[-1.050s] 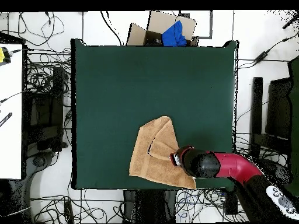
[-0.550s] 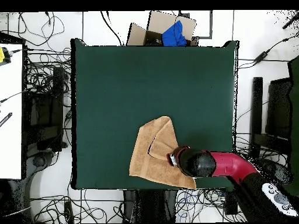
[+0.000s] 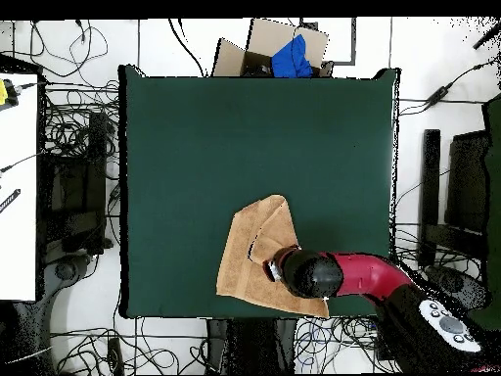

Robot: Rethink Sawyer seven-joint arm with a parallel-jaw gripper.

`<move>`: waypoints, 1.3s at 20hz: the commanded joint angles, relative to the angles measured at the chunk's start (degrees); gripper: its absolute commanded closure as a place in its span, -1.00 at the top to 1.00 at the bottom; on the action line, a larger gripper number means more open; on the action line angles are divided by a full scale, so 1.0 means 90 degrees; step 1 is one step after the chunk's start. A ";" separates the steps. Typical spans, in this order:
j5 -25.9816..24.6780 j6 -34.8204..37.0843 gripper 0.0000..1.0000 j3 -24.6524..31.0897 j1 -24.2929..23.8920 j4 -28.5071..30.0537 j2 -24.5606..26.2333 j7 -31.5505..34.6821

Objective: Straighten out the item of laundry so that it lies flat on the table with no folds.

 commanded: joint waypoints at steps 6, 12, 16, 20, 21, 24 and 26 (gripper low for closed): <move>0.0361 -0.1171 1.00 -0.0351 0.0792 0.0576 -0.0145 0.1669; 0.0407 -0.1376 1.00 -0.0563 0.0903 0.0460 -0.0056 0.1544; 0.0358 -0.1352 1.00 -0.0584 0.0817 0.0302 0.0039 0.1358; 0.0271 -0.1362 1.00 -0.0623 0.0753 0.0150 0.0122 0.1241; 0.0247 -0.1386 1.00 -0.0648 0.0749 0.0134 0.0114 0.1236; 0.0208 -0.1429 1.00 -0.0718 0.0740 0.0165 0.0002 0.1217; 0.0196 -0.1477 1.00 -0.0779 0.0774 0.0171 -0.0032 0.1235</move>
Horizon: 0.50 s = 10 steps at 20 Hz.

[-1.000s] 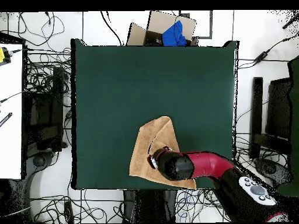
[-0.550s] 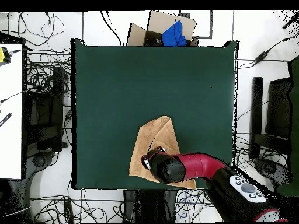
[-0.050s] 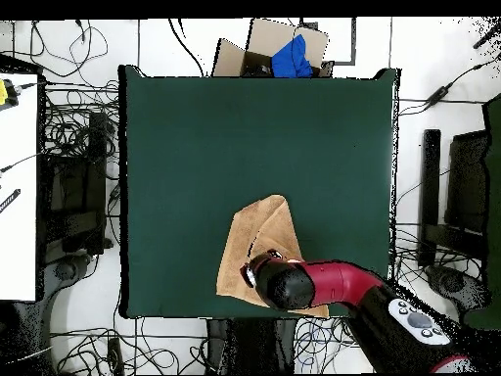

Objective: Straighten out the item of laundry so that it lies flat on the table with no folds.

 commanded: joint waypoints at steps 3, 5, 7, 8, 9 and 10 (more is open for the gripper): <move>0.0047 -0.0564 1.00 -0.0481 0.0195 -0.0294 0.0027 0.1300; 0.0024 -0.0725 1.00 -0.0605 0.0310 -0.0269 0.0006 0.1391; 0.0046 -0.0812 1.00 -0.0669 0.0403 -0.0280 0.0057 0.1436; 0.0063 -0.0880 1.00 -0.0716 0.0454 -0.0274 0.0081 0.1458; 0.0080 -0.0949 1.00 -0.0762 0.0506 -0.0269 0.0105 0.1479; 0.0087 -0.1065 1.00 -0.0839 0.0577 -0.0260 0.0141 0.1524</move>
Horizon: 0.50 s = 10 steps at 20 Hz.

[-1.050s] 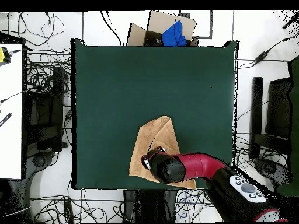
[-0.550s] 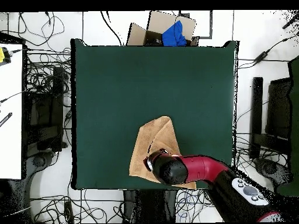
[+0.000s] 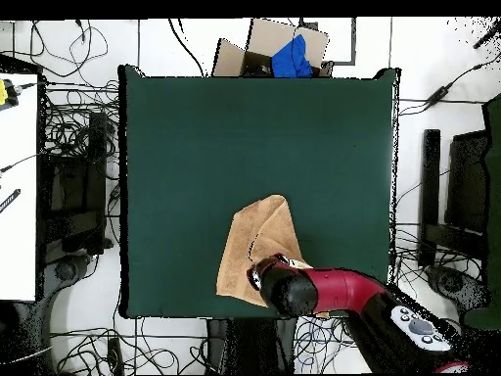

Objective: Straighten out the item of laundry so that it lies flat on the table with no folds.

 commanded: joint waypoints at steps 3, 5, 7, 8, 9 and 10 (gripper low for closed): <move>0.0162 -0.0849 1.00 -0.0480 0.0537 -0.0250 0.0204 0.1559; 0.0222 -0.1016 1.00 -0.0570 0.0663 -0.0230 0.0271 0.1622; 0.0302 -0.1083 1.00 -0.0613 0.0758 -0.0218 0.0272 0.1644; 0.0359 -0.1083 1.00 -0.0628 0.0820 -0.0236 0.0275 0.1651; 0.0395 -0.1097 1.00 -0.0641 0.0848 -0.0235 0.0275 0.1646; 0.0446 -0.1098 1.00 -0.0638 0.0865 -0.0239 0.0267 0.1639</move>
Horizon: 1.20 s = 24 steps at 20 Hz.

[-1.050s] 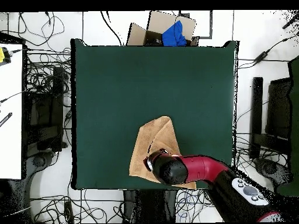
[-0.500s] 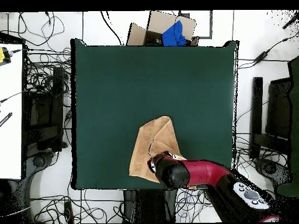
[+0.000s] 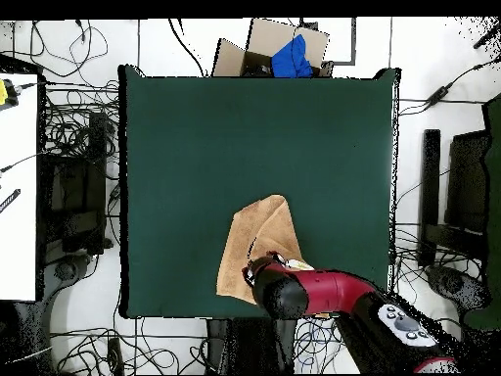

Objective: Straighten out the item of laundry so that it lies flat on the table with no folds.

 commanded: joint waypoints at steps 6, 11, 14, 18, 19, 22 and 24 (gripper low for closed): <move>0.0541 -0.0396 1.00 -0.0268 0.0402 -0.0298 0.0205 0.1519; 0.0504 -0.0579 1.00 -0.0358 0.0406 -0.0365 0.0308 0.1470; 0.0462 -0.0608 1.00 -0.0398 0.0407 -0.0465 0.0366 0.1419; 0.0404 -0.0690 1.00 -0.0425 0.0368 -0.0620 0.0520 0.1335; 0.0397 -0.0700 1.00 -0.0431 0.0361 -0.0640 0.0540 0.1315; 0.0388 -0.0724 1.00 -0.0439 0.0349 -0.0719 0.0607 0.1253; 0.0365 -0.0802 1.00 -0.0468 0.0349 -0.0758 0.0655 0.1236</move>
